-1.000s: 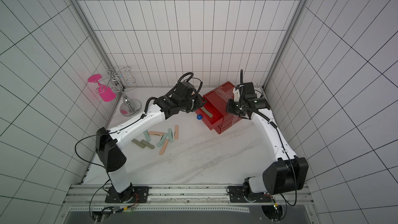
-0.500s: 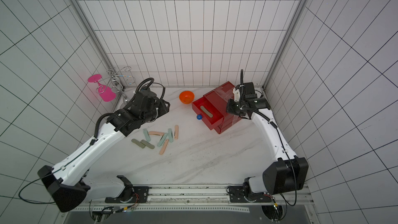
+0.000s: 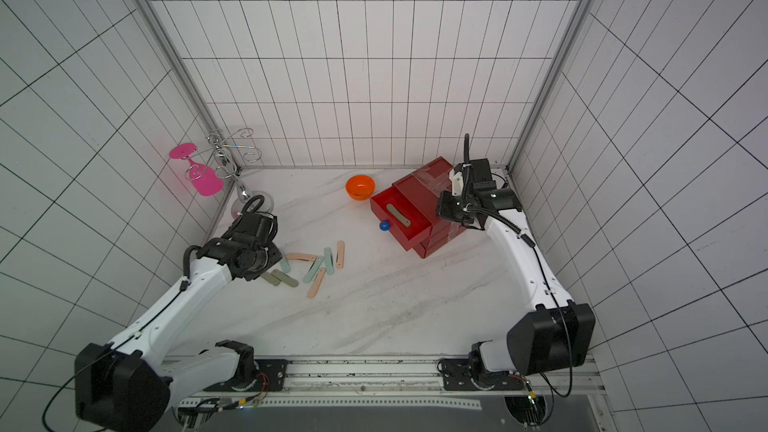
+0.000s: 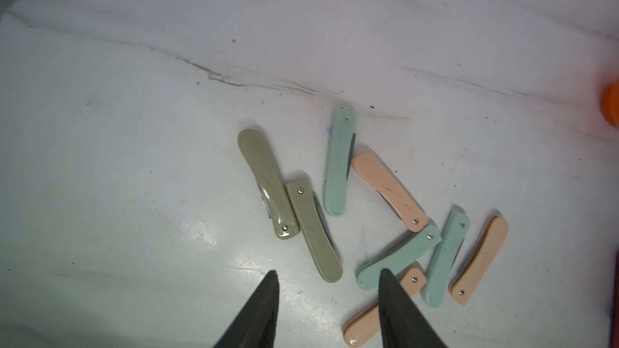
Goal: Place the fruit knives into the drawer by color
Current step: Pick up the fruit knife from the center of the board.
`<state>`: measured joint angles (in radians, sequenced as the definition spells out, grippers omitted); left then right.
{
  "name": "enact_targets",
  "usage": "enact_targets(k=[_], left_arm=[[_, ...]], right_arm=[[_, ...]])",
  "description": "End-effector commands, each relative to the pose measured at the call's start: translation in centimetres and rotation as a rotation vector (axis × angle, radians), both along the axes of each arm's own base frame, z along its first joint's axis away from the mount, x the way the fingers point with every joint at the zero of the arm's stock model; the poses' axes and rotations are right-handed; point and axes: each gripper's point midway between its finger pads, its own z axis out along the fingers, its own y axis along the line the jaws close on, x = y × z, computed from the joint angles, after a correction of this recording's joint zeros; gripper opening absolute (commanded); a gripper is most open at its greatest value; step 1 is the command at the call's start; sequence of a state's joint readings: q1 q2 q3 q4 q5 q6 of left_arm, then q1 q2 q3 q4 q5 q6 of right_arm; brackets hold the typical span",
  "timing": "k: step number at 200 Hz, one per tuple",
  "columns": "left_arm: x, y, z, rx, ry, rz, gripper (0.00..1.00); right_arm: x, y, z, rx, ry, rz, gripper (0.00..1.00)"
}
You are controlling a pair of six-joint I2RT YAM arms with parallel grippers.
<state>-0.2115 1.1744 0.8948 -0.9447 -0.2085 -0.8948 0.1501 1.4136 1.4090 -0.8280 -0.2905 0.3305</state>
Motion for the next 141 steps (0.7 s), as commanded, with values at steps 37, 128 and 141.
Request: enact_targets(k=[37,128,141], left_arm=[[-0.3,1.8,-5.3,-0.031,0.205,0.032,0.51],[0.4,3.3,-8.9,-0.083,0.308,0.079,0.53],[0.3,3.7,-9.2,-0.086,0.313,0.090,0.53]], right_arm=[[-3.7,-1.1,-4.9,-0.048,0.235,-0.011,0.12],[-3.8,-1.1,-4.7,-0.046,0.234,-0.019,0.12],[-3.9,-1.2,-4.7,-0.045,0.234,-0.021,0.12]])
